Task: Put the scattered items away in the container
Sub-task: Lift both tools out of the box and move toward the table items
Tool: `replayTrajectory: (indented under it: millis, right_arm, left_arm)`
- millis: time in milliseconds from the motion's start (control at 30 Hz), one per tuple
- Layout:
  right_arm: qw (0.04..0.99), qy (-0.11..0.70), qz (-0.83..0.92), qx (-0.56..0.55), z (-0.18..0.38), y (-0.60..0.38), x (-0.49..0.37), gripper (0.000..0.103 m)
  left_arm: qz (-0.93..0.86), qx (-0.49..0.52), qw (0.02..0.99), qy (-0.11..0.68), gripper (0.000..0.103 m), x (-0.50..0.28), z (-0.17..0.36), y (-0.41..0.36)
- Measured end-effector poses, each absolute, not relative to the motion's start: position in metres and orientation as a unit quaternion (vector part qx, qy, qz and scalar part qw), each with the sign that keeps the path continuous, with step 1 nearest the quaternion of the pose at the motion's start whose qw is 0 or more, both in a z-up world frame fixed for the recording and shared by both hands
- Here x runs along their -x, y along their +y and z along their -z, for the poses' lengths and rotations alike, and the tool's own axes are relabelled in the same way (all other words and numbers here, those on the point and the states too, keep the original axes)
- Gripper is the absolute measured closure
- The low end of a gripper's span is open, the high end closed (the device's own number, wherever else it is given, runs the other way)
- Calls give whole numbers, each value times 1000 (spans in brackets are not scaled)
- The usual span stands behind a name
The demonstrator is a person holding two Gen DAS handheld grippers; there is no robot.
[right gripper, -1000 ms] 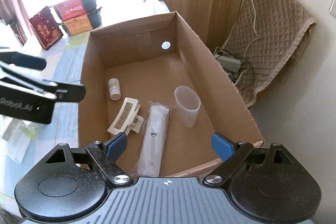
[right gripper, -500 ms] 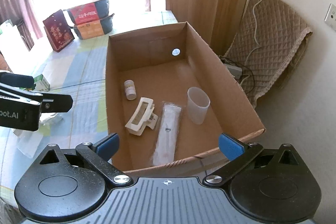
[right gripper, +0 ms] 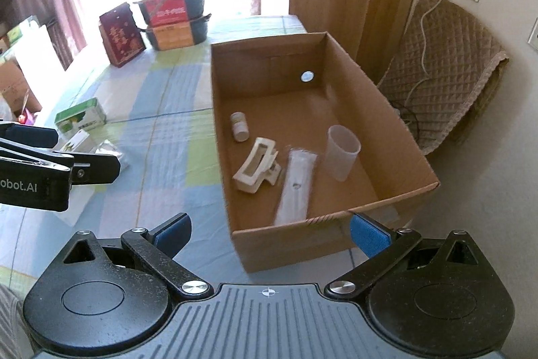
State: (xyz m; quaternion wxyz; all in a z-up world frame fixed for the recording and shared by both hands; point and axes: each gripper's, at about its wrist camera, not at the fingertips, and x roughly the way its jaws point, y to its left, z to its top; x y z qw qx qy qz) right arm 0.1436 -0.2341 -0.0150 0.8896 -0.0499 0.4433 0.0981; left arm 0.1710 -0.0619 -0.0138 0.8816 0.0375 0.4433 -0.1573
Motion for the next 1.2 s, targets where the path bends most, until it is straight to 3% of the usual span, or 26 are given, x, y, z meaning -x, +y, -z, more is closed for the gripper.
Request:
replayTrajectory:
  millis: [900, 1200]
  right_arm:
    - [880, 423, -212, 45, 33, -169, -133, 0]
    - [859, 422, -285, 48, 54, -127, -155, 0]
  left_arm:
    - [49, 6, 895, 442, 5, -120, 30, 59]
    - [32, -6, 896, 443, 12, -134, 51, 100]
